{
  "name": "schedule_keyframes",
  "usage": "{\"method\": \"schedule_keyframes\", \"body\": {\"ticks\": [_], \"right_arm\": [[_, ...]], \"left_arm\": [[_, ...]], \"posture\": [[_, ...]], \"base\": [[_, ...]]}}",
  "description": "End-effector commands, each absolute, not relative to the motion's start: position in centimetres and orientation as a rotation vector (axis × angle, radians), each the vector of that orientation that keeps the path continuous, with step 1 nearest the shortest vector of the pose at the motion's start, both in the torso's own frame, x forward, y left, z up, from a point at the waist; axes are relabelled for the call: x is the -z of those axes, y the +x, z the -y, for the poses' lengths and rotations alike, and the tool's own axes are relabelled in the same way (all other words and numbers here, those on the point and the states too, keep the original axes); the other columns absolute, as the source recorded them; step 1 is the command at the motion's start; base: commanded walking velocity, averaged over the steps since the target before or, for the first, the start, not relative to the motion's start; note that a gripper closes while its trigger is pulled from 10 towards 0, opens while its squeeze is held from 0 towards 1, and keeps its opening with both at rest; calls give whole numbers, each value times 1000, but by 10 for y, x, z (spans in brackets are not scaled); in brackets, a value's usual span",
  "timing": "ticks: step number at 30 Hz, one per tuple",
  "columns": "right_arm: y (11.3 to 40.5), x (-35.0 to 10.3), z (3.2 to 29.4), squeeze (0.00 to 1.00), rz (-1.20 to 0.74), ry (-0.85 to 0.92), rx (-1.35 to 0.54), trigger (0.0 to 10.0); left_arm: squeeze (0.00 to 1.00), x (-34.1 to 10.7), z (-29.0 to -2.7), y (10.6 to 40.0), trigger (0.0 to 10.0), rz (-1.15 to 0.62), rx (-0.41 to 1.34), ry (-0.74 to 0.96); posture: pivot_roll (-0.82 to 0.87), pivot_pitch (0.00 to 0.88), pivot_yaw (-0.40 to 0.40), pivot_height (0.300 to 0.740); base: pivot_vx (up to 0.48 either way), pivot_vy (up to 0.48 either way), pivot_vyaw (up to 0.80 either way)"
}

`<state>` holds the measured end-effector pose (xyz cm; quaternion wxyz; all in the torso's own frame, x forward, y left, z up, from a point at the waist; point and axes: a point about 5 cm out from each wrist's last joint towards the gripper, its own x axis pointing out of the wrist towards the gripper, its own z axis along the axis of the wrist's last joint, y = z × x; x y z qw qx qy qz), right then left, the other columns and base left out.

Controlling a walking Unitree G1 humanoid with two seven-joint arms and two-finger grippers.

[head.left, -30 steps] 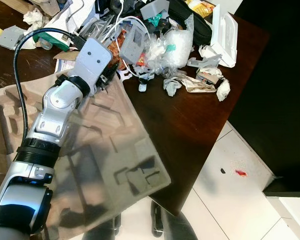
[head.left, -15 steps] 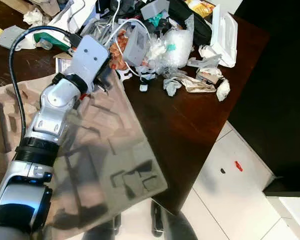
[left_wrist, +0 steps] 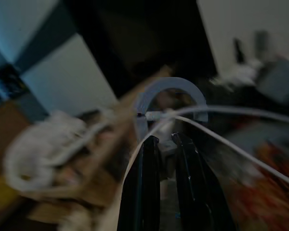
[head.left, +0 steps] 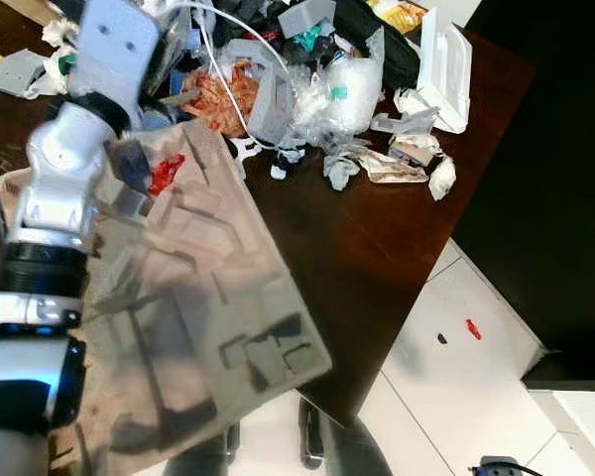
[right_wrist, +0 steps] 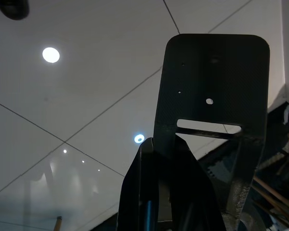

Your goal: Picking trash to rubbish bin

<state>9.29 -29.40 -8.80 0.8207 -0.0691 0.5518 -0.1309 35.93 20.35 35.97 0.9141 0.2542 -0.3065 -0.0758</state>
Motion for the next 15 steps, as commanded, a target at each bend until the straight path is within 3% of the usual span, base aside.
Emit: {"method": "schedule_keyframes", "body": {"ticks": [1,6,15], "right_arm": [[72,95,289,0,-1251,-129,293,10000],[75,96,285,0,-1250,-121,289,10000],[78,96,285,0,-1244,-122,288,10000]], "left_arm": [[0,-377,-215,353,0,685,128,487],[0,-392,-217,349,0,737,134,395],[0,-406,-222,344,0,794,105,384]], "posture": [[70,329,-41,740],[73,319,-41,740],[71,303,-45,740]], "base": [[0,0,0],[0,0,0],[0,0,0]]}}
